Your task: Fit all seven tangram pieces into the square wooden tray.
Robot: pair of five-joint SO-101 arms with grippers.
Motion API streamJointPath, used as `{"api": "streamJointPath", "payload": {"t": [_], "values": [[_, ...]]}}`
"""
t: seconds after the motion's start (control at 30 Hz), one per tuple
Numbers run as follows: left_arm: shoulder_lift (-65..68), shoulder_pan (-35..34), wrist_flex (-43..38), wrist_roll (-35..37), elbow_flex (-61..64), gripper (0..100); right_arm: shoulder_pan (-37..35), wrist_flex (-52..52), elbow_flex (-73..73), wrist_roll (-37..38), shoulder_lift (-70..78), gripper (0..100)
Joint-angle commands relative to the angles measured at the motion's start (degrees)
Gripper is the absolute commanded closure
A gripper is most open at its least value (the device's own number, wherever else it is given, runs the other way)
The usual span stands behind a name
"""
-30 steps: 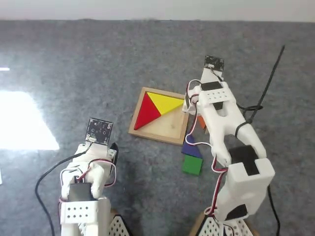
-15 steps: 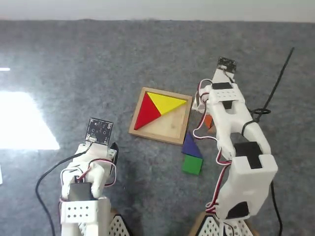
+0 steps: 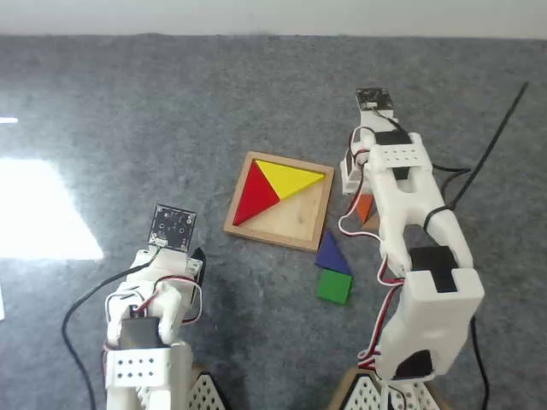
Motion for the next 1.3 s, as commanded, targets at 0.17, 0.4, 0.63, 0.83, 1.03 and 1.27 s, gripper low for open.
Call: {"api": "streamJointPath", "payload": {"t": [0.17, 0.4, 0.63, 0.83, 1.03, 1.27], "values": [[-0.88, -0.35, 0.0, -0.7, -0.48, 85, -3.12, -1.19, 0.09, -3.87, -4.79, 78.9], [-0.88, -0.35, 0.0, -0.7, -0.48, 85, -7.87, 0.66, 1.41, -9.14, -6.02, 78.9], [-0.88, -0.35, 0.0, -0.7, -0.48, 85, -5.58, 0.57, 2.99, -21.63, -5.32, 79.0], [-0.88, -0.35, 0.0, -0.7, -0.48, 85, -2.68, 0.48, 4.84, -20.22, -2.68, 79.0], [-0.88, -0.35, 0.0, -0.7, -0.48, 85, -0.75, -0.04, 1.23, -20.4, 4.62, 79.0], [-0.88, -0.35, 0.0, -0.7, -0.48, 85, -0.75, 1.63, -3.52, -20.04, 3.12, 79.0]]}}
